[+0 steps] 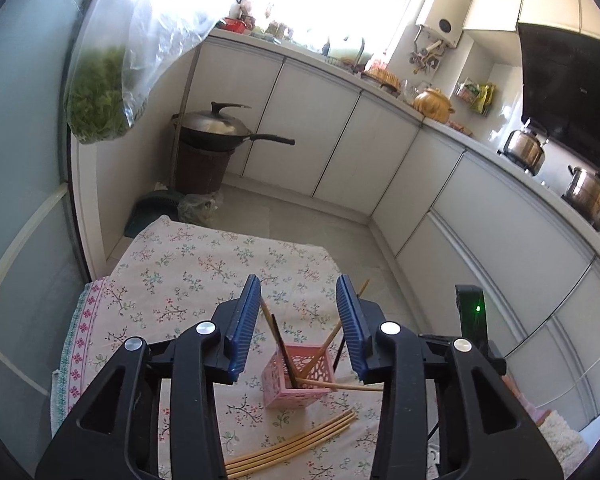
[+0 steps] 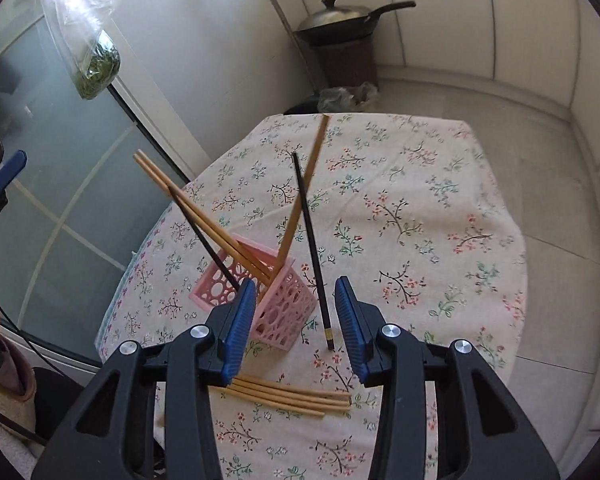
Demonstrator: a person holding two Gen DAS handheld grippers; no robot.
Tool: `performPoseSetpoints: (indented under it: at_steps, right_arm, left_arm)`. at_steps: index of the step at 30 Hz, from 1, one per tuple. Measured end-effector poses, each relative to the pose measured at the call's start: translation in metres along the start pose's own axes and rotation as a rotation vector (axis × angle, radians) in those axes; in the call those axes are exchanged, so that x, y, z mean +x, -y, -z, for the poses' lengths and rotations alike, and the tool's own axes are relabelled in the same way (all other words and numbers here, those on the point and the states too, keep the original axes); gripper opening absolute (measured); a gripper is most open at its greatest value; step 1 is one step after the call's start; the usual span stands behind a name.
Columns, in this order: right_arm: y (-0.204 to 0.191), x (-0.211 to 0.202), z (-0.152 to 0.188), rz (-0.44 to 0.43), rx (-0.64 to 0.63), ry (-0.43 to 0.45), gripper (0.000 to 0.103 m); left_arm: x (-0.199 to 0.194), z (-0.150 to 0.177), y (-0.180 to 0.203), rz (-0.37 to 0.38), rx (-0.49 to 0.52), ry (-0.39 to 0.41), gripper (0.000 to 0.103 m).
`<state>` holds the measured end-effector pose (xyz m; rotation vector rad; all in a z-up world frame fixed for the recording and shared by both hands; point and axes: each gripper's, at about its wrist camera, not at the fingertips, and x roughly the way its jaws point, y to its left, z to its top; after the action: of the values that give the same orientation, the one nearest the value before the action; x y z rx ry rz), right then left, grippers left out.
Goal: Organize utensils
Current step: 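Lower the black chopsticks into the pink holder and open both grippers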
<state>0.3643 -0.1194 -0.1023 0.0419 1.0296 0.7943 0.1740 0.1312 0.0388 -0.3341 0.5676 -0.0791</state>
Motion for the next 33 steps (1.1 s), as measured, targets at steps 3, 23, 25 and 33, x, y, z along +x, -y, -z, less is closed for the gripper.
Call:
performPoseSetpoints:
  at_steps: [3,23,25,33]
  right_arm:
    - [0.011,0.015,-0.002,-0.031,-0.031,-0.02,0.041]
    - [0.022,0.024,-0.014,-0.161,-0.114,0.049,0.006]
    - [0.018,-0.001,-0.008,-0.148,-0.119,0.092,0.006]
    - [-0.029,-0.145,-0.018,0.051,-0.067,0.322,0.005]
  left_arm:
    - [0.012,0.004,-0.001,-0.011,0.003,-0.029,0.039]
    - [0.033,0.009,0.011,-0.054,0.045,-0.058,0.042]
    - [0.03,0.008,0.009,-0.05,0.033,-0.057,0.042]
    - [-0.006,-0.002,0.009,0.031,-0.016,-0.009,0.044]
